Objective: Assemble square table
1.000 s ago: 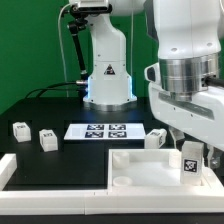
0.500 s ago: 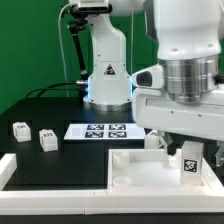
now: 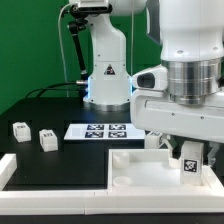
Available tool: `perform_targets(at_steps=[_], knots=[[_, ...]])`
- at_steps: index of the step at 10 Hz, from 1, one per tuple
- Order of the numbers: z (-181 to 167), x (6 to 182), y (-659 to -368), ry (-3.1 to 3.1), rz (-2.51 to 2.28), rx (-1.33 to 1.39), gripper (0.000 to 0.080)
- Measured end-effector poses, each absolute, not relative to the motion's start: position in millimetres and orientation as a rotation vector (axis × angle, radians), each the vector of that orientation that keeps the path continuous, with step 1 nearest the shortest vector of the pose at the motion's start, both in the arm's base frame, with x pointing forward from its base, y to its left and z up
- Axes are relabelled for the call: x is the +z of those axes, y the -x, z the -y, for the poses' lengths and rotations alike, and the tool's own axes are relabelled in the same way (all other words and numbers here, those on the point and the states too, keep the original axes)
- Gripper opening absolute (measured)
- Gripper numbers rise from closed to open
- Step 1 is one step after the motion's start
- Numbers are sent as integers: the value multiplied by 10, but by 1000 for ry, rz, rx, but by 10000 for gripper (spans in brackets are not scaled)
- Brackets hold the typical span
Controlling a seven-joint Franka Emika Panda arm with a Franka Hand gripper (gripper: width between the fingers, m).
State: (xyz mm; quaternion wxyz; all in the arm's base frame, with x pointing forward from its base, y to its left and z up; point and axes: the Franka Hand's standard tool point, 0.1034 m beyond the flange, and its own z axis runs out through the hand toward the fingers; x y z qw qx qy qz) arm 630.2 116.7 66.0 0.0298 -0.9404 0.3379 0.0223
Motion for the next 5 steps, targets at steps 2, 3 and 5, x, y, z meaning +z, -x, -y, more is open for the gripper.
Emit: perform_targets(at_steps=[2,3,5], knots=[[-1170,660,-6302,2829,-1228,75,288],[-1172,660,-6302,2799,-1298,77,288],[-1170,661,-6302,2684,-1531,84,288]])
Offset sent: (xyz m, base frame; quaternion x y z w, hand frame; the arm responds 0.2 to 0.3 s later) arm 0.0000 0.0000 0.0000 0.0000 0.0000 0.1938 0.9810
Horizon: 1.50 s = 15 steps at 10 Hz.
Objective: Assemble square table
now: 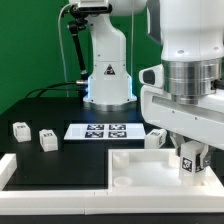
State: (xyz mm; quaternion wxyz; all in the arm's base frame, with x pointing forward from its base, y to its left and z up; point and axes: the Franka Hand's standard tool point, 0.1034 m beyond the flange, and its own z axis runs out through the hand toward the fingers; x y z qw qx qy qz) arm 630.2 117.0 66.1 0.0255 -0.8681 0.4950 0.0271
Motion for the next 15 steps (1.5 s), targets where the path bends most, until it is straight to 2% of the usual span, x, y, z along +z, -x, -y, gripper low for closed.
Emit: perform_targets(at_steps=[6,9,14,15], knots=[[-1167,663,-6294,1980,-2335,34,290],[-1163,663,-6287,1749,-2495,38,291],[-1147,654,-6277,1730,-2506,42,291],[-1148,650,-6275,1734,-2505,42,538]])
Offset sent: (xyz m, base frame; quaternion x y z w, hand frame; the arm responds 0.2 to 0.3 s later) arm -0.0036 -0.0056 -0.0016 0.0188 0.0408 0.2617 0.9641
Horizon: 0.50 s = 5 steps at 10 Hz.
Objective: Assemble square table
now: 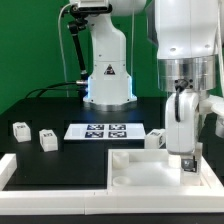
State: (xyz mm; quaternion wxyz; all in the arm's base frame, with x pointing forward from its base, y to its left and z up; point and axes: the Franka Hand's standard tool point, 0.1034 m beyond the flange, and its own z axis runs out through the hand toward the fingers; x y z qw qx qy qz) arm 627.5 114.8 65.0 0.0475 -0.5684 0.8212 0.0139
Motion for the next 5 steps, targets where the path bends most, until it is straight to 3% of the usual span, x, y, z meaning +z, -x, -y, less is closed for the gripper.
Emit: perform_targets(at_steps=[1,2,5], knots=[[-1168,658,-6275,1740,-2499,43,538],[-1236,717,-6279,1756,-2477,42,614],[-1340,1076,-6234,1769,-2415,45,648]])
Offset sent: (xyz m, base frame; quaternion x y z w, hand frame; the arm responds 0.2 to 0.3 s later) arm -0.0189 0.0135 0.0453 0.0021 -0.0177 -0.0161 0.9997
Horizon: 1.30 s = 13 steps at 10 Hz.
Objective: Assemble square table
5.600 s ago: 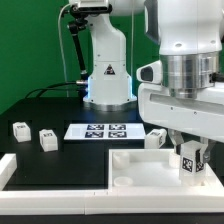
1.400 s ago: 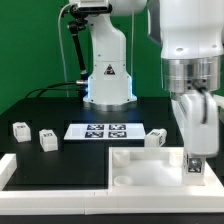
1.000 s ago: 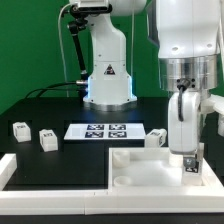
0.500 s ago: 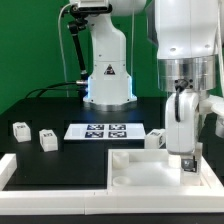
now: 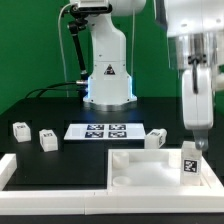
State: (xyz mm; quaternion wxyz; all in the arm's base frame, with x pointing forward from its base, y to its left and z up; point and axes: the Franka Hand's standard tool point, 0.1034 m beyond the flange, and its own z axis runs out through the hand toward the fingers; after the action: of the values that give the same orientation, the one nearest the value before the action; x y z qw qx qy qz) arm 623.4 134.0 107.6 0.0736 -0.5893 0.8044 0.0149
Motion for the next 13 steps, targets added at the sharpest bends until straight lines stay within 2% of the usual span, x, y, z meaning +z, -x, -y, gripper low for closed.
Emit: perform_targets(at_steps=[1,8,13], knots=[[-1345,1155,-6238,1763,-2407,45,648],[-1332,1087,-6211,1830,-2364,34,649],[-1184,1048,-5768,2197,-2044,26,649]])
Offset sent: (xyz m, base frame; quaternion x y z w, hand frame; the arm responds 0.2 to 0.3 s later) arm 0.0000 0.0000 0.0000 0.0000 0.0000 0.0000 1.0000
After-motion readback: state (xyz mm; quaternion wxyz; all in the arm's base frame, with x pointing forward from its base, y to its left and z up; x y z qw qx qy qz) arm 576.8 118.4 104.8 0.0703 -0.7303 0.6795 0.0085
